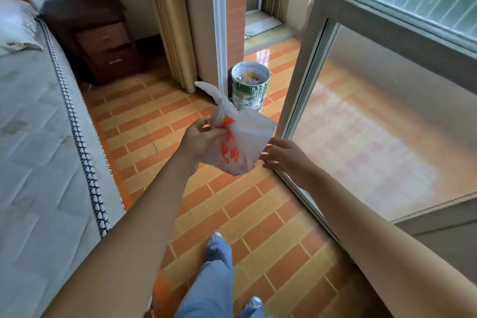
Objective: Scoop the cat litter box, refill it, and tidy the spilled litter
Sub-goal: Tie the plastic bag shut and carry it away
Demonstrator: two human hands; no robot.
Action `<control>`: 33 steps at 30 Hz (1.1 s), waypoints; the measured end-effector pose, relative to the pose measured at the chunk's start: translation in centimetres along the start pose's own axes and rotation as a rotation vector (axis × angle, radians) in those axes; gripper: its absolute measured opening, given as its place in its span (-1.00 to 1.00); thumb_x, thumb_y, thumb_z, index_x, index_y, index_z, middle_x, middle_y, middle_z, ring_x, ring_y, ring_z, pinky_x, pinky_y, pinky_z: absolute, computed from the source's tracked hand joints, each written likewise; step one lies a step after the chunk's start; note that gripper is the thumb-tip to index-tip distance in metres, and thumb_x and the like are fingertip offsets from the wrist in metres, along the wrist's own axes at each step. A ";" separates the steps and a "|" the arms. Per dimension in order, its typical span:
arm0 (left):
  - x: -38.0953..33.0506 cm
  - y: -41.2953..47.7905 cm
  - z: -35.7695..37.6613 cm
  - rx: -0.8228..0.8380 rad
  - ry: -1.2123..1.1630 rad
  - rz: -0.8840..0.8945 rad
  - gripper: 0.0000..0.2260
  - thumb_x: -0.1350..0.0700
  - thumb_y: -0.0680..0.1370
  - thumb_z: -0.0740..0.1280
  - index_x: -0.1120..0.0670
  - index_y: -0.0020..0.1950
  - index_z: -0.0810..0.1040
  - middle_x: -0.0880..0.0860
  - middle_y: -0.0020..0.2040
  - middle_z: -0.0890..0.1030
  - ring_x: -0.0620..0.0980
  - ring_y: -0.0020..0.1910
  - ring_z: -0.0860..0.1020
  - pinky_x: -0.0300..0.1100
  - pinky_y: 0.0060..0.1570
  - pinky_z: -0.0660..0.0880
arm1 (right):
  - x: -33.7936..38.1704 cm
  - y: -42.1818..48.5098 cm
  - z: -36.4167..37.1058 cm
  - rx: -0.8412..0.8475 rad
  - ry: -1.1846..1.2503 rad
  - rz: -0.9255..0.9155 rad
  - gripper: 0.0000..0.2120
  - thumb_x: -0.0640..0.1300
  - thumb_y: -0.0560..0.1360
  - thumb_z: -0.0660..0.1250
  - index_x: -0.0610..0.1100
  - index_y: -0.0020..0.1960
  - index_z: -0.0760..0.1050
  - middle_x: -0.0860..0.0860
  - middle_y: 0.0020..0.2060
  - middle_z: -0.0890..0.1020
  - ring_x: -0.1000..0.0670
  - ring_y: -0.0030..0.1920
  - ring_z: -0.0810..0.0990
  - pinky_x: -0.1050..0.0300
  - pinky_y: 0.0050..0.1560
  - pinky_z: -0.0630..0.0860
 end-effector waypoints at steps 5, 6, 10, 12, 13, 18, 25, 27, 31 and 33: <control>-2.0 7.6 -0.4 -0.001 -0.014 -0.009 -0.85 0.27 0.47 0.38 0.08 -0.04 0.47 0.06 -0.16 0.59 -0.02 -0.23 0.56 -0.21 -0.24 0.49 | 2.7 7.3 -1.5 -0.060 0.027 0.010 -0.71 -0.29 0.57 0.13 -0.23 0.27 0.43 -0.13 0.04 0.57 -0.10 0.02 0.57 0.16 -0.10 0.52; -2.5 9.5 -0.5 0.004 -0.014 -0.013 -0.84 0.27 0.48 0.38 0.10 -0.01 0.47 0.06 -0.15 0.59 -0.03 -0.22 0.56 -0.21 -0.24 0.49 | 3.3 9.0 -1.7 -0.071 0.038 0.013 -0.71 -0.30 0.57 0.13 -0.24 0.27 0.41 -0.14 0.05 0.57 -0.10 0.00 0.57 0.15 -0.09 0.52; -4.7 17.2 -1.1 0.031 0.012 -0.042 -0.85 0.25 0.48 0.38 0.04 -0.09 0.47 0.07 -0.14 0.59 0.02 -0.17 0.56 -0.19 -0.22 0.49 | 5.8 16.2 -2.1 -0.114 0.097 0.037 -0.68 -0.34 0.55 0.12 -0.27 0.29 0.40 -0.14 0.02 0.56 -0.05 -0.08 0.58 0.17 -0.13 0.53; -5.9 20.8 -1.2 0.052 0.037 -0.050 -0.84 0.25 0.47 0.39 0.03 -0.10 0.46 0.07 -0.13 0.59 0.00 -0.17 0.56 -0.20 -0.21 0.50 | 7.0 19.3 -2.2 -0.135 0.107 0.053 -0.68 -0.34 0.54 0.12 -0.27 0.28 0.41 -0.13 0.00 0.57 -0.07 -0.07 0.57 0.14 -0.09 0.52; -6.5 22.4 -1.2 0.066 0.047 -0.051 -0.83 0.26 0.47 0.39 0.03 -0.10 0.46 0.06 -0.14 0.59 -0.01 -0.18 0.56 -0.20 -0.21 0.50 | 7.6 20.7 -2.2 -0.148 0.115 0.056 -0.69 -0.34 0.54 0.12 -0.26 0.27 0.41 -0.13 0.00 0.57 -0.08 -0.06 0.57 0.14 -0.08 0.51; -9.1 29.5 -0.8 0.098 0.053 -0.041 -0.80 0.33 0.49 0.35 0.05 -0.15 0.44 0.02 -0.18 0.54 -0.09 -0.24 0.53 -0.35 -0.32 0.50 | 9.9 26.8 -2.8 -0.168 0.150 0.053 -0.69 -0.35 0.55 0.09 -0.24 0.26 0.41 -0.14 0.02 0.57 -0.08 -0.03 0.58 0.22 -0.16 0.54; -10.5 38.0 0.0 0.127 0.059 -0.067 -0.82 0.34 0.47 0.36 0.08 -0.14 0.44 0.02 -0.18 0.54 -0.06 -0.19 0.53 -0.20 -0.11 0.47 | 11.9 34.2 -4.9 -0.183 0.143 0.066 -0.70 -0.33 0.56 0.10 -0.23 0.24 0.43 -0.13 0.04 0.58 -0.09 -0.02 0.59 0.23 -0.17 0.55; -10.8 40.3 0.3 0.126 0.071 -0.068 -0.82 0.33 0.47 0.36 0.08 -0.13 0.44 0.03 -0.17 0.54 -0.05 -0.18 0.53 -0.19 -0.10 0.47 | 12.4 36.4 -5.6 -0.175 0.123 0.063 -0.72 -0.32 0.56 0.10 -0.20 0.21 0.45 -0.12 0.04 0.59 -0.08 0.00 0.60 0.18 -0.11 0.54; -11.7 45.3 1.7 0.101 0.116 -0.046 -0.81 0.34 0.47 0.36 0.08 -0.13 0.44 0.02 -0.18 0.53 -0.09 -0.22 0.51 -0.25 -0.17 0.46 | 13.6 41.0 -7.6 -0.153 0.134 0.063 -0.75 -0.33 0.54 0.11 -0.16 0.12 0.48 -0.10 -0.04 0.60 -0.05 -0.07 0.61 0.14 -0.07 0.52; -12.2 47.8 2.7 0.101 0.129 -0.049 -0.81 0.33 0.47 0.37 0.08 -0.12 0.44 0.00 -0.18 0.53 -0.11 -0.22 0.52 -0.27 -0.18 0.46 | 14.3 43.3 -8.8 -0.143 0.127 0.072 -0.76 -0.32 0.53 0.12 -0.15 0.09 0.49 -0.09 -0.07 0.61 -0.05 -0.05 0.60 0.11 -0.04 0.51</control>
Point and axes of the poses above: each hand's wrist, its own y-axis towards the middle knuckle, its own z-axis out of the palm, x = y × z, the point moved 5 cm from there along y, towards the middle knuckle
